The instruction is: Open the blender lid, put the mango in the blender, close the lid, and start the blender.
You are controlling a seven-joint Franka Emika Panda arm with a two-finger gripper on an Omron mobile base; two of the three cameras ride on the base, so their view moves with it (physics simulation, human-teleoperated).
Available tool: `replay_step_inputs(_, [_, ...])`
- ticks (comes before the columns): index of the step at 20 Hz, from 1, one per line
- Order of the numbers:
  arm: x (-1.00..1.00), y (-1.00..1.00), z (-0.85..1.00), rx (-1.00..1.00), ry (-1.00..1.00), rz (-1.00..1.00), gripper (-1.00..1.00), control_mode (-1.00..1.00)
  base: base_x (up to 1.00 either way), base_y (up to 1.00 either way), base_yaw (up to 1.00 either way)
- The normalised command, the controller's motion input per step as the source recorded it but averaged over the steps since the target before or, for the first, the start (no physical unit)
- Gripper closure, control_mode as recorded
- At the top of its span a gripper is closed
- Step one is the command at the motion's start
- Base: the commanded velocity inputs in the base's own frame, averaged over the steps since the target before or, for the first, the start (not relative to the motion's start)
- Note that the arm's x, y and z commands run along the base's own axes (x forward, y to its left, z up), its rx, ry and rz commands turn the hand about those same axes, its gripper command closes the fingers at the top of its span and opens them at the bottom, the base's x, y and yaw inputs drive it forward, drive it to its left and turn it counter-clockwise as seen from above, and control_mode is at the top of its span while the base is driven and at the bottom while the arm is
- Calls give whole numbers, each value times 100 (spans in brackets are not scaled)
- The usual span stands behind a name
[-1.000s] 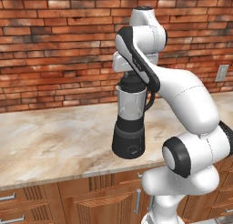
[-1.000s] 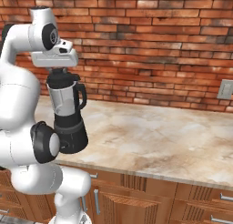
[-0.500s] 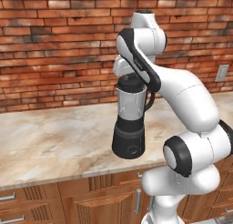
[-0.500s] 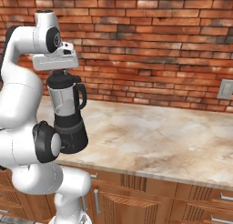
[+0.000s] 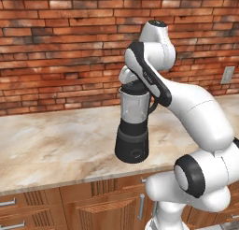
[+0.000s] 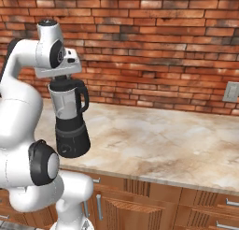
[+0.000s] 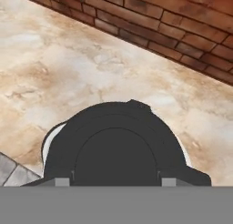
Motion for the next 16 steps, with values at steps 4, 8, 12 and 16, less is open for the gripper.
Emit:
replay_step_inputs(4, [0,-1,-17,1,-8,0,-100,-100,0,0,0])
replay_step_inputs(8, [0,0,17,0,-6,0,-100,-100,0,0,0])
replay_step_inputs(12, [-1,0,52,0,-10,0,-100,-100,0,0,0])
replay_step_inputs(16, [-23,0,58,0,-18,-1,-100,-100,0,0,0])
